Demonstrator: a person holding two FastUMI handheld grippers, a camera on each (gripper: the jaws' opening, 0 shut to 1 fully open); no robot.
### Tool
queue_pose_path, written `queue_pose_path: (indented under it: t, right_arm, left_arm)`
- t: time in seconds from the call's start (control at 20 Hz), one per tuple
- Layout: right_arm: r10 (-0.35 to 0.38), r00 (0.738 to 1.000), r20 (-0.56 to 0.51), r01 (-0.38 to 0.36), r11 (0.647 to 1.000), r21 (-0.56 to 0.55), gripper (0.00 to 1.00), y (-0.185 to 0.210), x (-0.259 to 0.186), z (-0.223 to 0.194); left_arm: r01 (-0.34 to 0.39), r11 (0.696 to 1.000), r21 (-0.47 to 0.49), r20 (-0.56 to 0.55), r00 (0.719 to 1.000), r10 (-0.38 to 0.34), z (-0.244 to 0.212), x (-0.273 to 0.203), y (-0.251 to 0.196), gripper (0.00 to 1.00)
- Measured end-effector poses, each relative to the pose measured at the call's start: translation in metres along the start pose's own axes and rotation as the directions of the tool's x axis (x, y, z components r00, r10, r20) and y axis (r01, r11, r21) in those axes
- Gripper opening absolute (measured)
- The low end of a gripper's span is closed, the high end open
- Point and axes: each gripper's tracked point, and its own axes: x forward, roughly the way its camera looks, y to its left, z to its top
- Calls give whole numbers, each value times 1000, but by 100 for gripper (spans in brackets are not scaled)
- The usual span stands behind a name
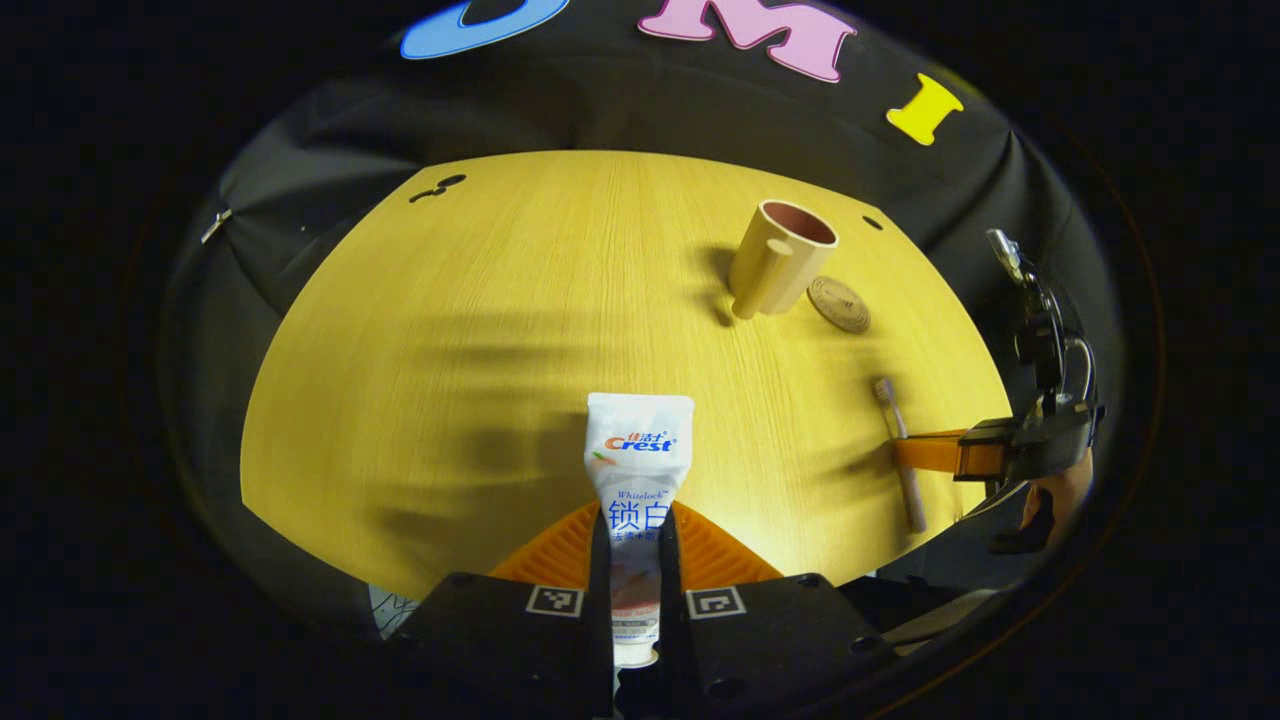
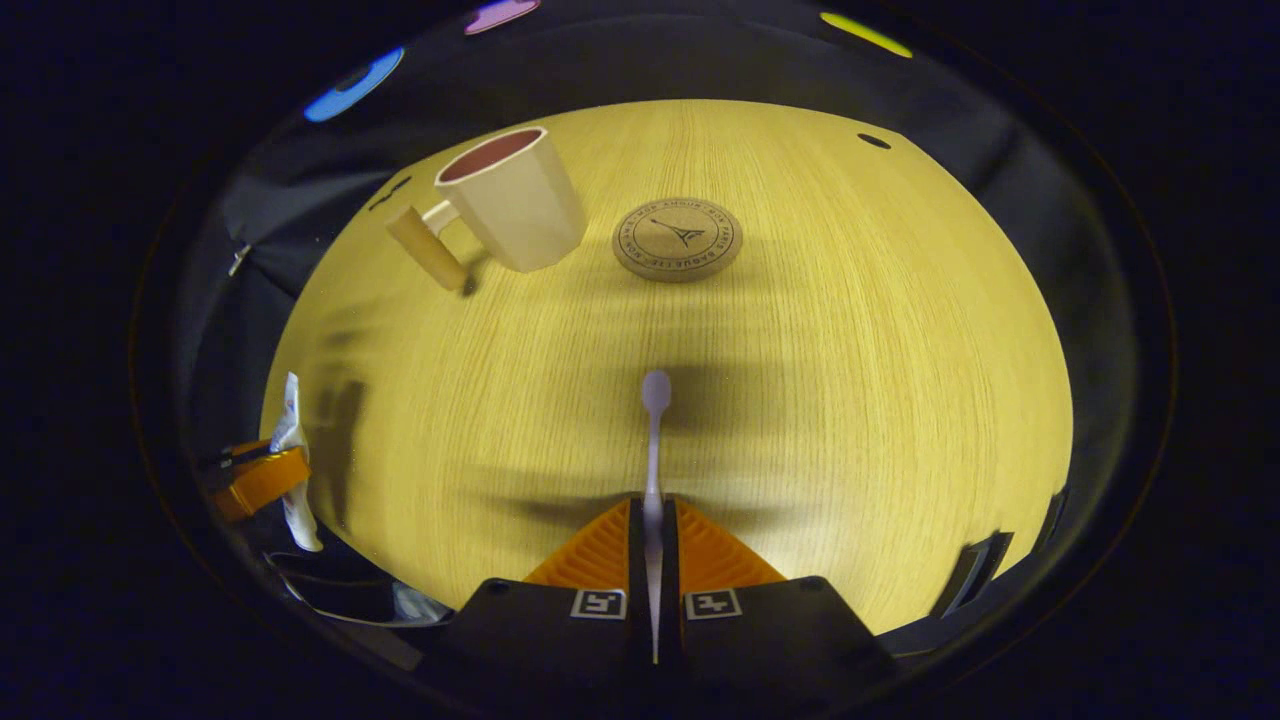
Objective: Put the toothbrush and toothpaste on the desktop into the cup, then pick up the cup and place it on the coaster on the desktop.
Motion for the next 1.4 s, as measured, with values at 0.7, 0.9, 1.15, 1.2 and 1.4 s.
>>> queue_pose_path:
  t: [0.7,0.9,1.15,1.2,1.4]
  right_arm:
    - [249,897,366,-267,964,-1,6,-12,-107,64]
    - [233,894,382,-265,964,33,6,-32,-115,62]
    - [223,886,406,-276,958,76,6,-52,-124,61]
    - [217,886,409,-272,959,80,6,-57,-125,59]
    - [199,887,415,-261,960,97,6,-70,-123,60]
  left_arm:
    - [239,971,27,529,820,-216,216,-33,-102,22]
    - [249,964,98,580,773,-258,251,-29,-118,22]
    - [196,972,130,567,789,-235,276,21,-136,22]
    - [196,972,127,559,795,-233,277,29,-138,22]
    - [197,973,121,552,801,-231,283,57,-143,22]
